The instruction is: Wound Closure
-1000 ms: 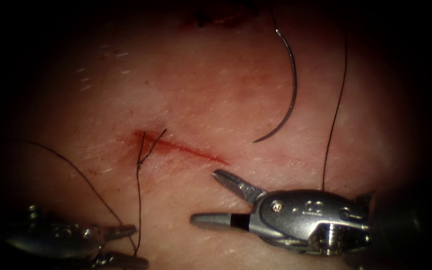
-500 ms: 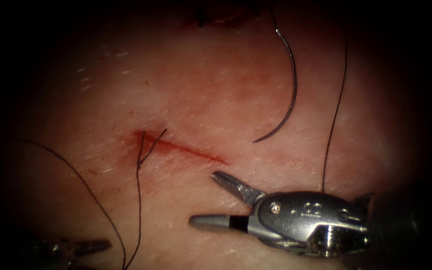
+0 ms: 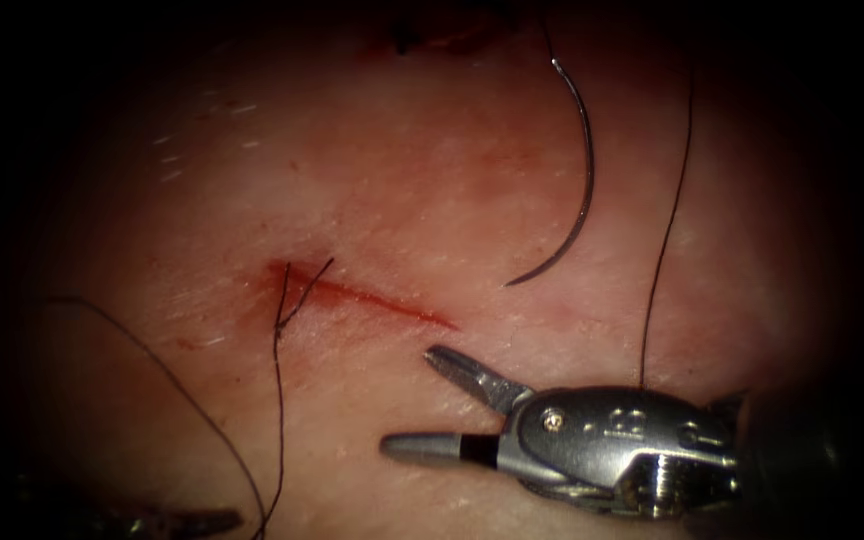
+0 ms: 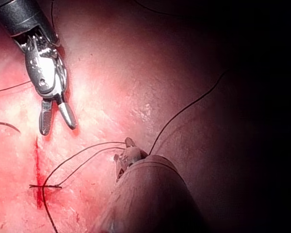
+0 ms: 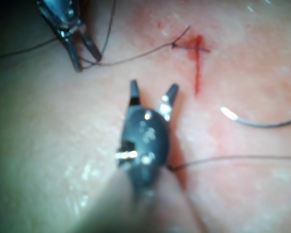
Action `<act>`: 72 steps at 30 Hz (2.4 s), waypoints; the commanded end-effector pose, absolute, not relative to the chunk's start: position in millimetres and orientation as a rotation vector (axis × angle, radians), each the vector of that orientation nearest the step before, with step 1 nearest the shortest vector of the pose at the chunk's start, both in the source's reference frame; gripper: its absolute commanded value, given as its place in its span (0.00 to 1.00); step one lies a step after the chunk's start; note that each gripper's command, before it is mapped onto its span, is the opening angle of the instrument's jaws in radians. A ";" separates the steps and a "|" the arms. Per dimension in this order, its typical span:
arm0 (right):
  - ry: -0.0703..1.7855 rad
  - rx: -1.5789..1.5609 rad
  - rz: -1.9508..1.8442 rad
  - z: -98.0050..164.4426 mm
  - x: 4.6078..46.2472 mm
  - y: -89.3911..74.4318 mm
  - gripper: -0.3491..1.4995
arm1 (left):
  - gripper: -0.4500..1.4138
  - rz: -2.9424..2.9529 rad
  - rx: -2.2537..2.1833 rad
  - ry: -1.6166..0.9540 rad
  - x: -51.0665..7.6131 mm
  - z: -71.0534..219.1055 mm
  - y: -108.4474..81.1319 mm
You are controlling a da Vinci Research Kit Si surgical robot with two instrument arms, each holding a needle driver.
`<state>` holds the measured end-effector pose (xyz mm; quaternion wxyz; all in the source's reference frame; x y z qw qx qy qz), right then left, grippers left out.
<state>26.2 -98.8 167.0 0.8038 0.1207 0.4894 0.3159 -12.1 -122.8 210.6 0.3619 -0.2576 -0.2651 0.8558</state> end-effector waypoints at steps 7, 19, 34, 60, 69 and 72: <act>1.050 0.267 0.680 166.7 27.2 -100.2 0.93 | 0.14 2.270 -0.672 -0.691 -13.3 211.3 -123.2; 1.048 0.267 0.686 166.4 27.7 -100.0 0.93 | 0.00 2.329 -0.699 -0.576 -10.5 208.6 -119.7; 1.029 0.206 0.588 166.0 31.5 -97.8 0.92 | 0.00 2.311 -0.795 -0.497 -8.0 204.7 -113.1; 1.003 0.092 0.512 170.8 40.4 -94.4 0.93 | 0.00 2.300 -0.823 -0.452 -9.0 204.5 -108.3; 1.004 0.098 0.501 171.5 42.3 -94.2 0.93 | 0.00 2.298 -0.827 -0.447 -9.3 204.1 -108.3; 1.000 0.102 0.486 172.3 43.3 -94.4 0.93 | 0.00 2.302 -0.830 -0.448 -9.5 204.1 -108.2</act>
